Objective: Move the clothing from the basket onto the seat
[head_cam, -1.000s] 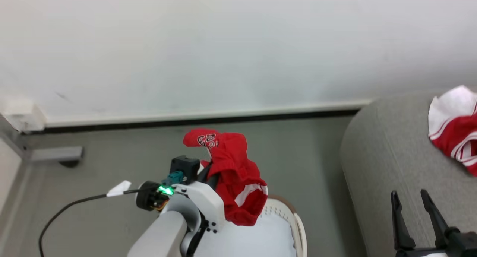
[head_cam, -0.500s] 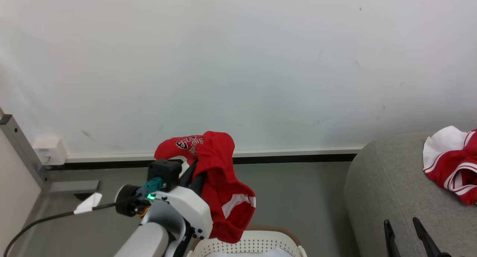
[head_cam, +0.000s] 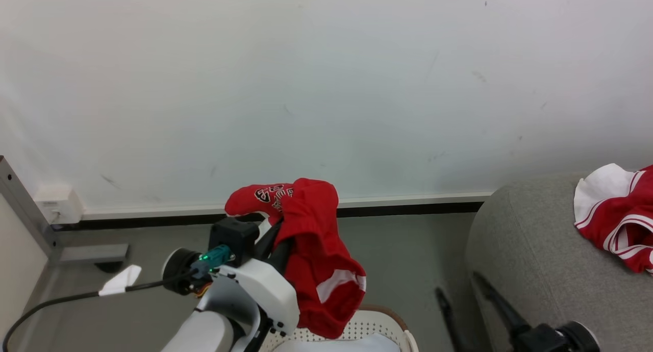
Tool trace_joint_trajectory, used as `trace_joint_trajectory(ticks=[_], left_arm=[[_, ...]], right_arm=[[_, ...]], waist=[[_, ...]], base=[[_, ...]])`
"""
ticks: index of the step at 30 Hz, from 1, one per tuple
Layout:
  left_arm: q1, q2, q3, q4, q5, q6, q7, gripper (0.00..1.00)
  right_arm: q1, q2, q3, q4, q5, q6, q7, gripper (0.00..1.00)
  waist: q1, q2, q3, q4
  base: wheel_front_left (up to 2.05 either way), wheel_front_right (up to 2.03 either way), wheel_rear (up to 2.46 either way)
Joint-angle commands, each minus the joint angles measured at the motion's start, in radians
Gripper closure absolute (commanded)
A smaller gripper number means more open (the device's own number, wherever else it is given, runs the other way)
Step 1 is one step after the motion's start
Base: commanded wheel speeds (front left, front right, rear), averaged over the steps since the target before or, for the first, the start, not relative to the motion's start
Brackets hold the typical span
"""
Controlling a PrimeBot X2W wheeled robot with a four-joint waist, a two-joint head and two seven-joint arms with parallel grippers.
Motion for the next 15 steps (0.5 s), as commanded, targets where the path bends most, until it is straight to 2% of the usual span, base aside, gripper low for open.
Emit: trace_joint_trajectory(ticks=[1,5,9,15], left_arm=[[0.005,0.003,-0.002,-0.01,0.008,0.001,0.003,1.0],[-0.011,-0.002,-0.022,-0.018,0.015,-0.006,0.012,1.0],[-0.026,-0.014,-0.041,-0.022,0.021,-0.013,0.019,1.0],[-0.046,-0.031,-0.07,-0.021,0.028,-0.025,0.026,1.0]], right_arm=[[-0.038,-0.021,0.068,-0.011,0.022,-0.002,0.021,0.0],[-0.146,-0.061,0.244,0.014,0.054,-0.002,0.044,0.0],[-0.273,-0.056,0.377,0.092,0.085,-0.002,0.033,0.0],[-0.425,-0.009,0.457,0.251,0.092,-0.002,0.0,0.0]], waist=[[0.0,-0.0001,0.004,0.0],[0.0,-0.0001,0.015,0.004],[0.0,-0.0001,0.026,0.014],[0.0,-0.0001,0.038,0.035]], base=[[0.0,0.0,0.0],[0.0,0.0,0.0],[0.0,0.0,0.0],[0.0,0.0,0.0]])
